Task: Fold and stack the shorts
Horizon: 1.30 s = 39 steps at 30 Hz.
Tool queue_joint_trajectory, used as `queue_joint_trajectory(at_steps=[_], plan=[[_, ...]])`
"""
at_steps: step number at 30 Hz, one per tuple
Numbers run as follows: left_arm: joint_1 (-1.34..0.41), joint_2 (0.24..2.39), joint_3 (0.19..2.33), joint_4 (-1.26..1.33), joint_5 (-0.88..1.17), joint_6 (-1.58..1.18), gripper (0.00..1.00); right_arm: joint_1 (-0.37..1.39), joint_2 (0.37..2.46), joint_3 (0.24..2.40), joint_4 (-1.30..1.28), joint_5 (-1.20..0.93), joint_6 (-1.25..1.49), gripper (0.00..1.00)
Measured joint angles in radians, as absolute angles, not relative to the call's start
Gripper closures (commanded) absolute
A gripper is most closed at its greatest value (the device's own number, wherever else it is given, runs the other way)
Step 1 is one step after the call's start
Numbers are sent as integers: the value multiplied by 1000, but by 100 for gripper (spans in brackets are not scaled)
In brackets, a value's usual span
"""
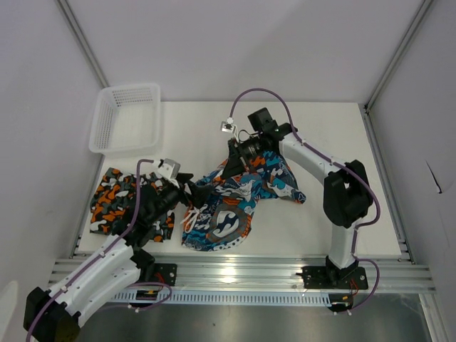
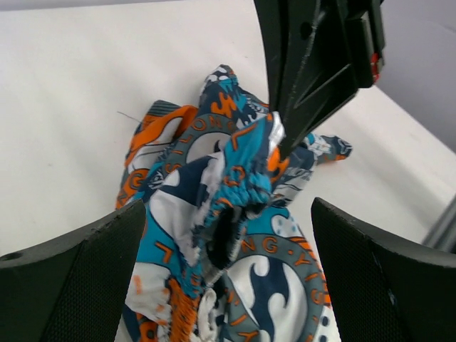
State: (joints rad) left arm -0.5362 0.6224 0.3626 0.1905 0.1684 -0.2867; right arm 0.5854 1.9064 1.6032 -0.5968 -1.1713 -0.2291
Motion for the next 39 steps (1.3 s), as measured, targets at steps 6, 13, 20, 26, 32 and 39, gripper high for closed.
queue_joint_trajectory(at_steps=[6, 13, 20, 26, 32, 39], plan=[[-537, 694, 361, 296, 125, -202, 1, 574, 1958, 1682, -701, -1198, -265, 100], [-537, 745, 361, 401, 139, -112, 6, 559, 1979, 1718, -752, -1227, -278, 100], [-537, 829, 347, 488, 237, 10, 3, 528, 1991, 1730, -752, -1246, -244, 100], [-538, 857, 346, 516, 324, 89, 12, 508, 2009, 1749, -751, -1264, -225, 100], [-538, 860, 346, 517, 352, 135, 17, 502, 2042, 1756, -751, -1276, -213, 100], [-538, 896, 347, 517, 352, 170, 17, 502, 2053, 1758, -753, -1290, -213, 100]])
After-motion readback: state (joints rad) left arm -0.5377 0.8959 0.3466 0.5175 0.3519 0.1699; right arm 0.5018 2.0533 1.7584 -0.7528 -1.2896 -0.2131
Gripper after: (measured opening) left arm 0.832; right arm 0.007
